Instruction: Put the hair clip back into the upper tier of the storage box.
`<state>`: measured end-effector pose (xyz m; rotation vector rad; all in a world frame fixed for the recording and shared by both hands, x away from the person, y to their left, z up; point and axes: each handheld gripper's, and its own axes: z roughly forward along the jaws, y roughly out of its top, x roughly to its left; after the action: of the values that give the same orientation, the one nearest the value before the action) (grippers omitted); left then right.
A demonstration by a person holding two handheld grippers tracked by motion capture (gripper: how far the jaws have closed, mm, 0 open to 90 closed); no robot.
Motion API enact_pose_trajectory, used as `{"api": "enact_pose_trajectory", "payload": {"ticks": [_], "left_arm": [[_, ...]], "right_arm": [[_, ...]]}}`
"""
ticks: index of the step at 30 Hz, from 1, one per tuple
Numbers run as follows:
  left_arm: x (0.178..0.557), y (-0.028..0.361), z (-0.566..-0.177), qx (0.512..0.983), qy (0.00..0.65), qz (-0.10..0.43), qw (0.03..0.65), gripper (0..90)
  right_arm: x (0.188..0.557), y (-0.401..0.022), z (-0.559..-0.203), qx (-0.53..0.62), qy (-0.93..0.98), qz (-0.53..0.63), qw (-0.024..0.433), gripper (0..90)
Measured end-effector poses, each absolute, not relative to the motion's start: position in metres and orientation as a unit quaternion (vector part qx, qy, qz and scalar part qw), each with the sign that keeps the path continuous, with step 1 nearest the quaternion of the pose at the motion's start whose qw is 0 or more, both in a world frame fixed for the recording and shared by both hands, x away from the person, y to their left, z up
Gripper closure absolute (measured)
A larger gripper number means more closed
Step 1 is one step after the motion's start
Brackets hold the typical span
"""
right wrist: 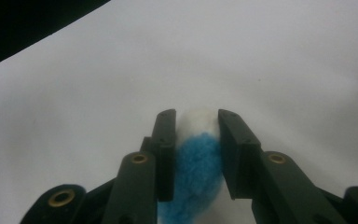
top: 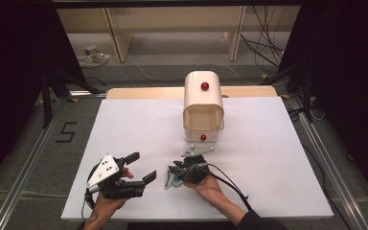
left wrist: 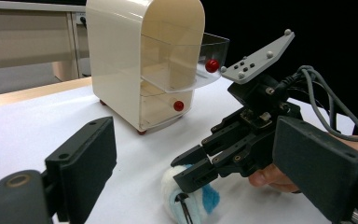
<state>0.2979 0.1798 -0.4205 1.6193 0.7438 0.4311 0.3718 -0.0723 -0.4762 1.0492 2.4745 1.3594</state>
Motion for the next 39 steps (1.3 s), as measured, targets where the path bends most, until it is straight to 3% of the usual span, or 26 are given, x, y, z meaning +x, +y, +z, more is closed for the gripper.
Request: {"api": "enact_pose_trajectory", "payload": {"ticks": [7, 20, 39], "left_arm": [[0.298, 0.180, -0.420, 0.701, 0.322, 0.187, 0.608, 13.1], [0.298, 0.180, -0.420, 0.701, 0.322, 0.188, 0.608, 13.1], [0.298, 0.181, -0.420, 0.700, 0.324, 0.189, 0.608, 13.1]], "right_arm": [[0.374, -0.079, -0.465, 0.349, 0.807, 0.473, 0.058, 74.1], [0.375, -0.097, -0.422, 0.333, 0.784, 0.516, 0.087, 74.5], [0.374, -0.110, -0.395, 0.326, 0.767, 0.546, 0.090, 74.4]]}}
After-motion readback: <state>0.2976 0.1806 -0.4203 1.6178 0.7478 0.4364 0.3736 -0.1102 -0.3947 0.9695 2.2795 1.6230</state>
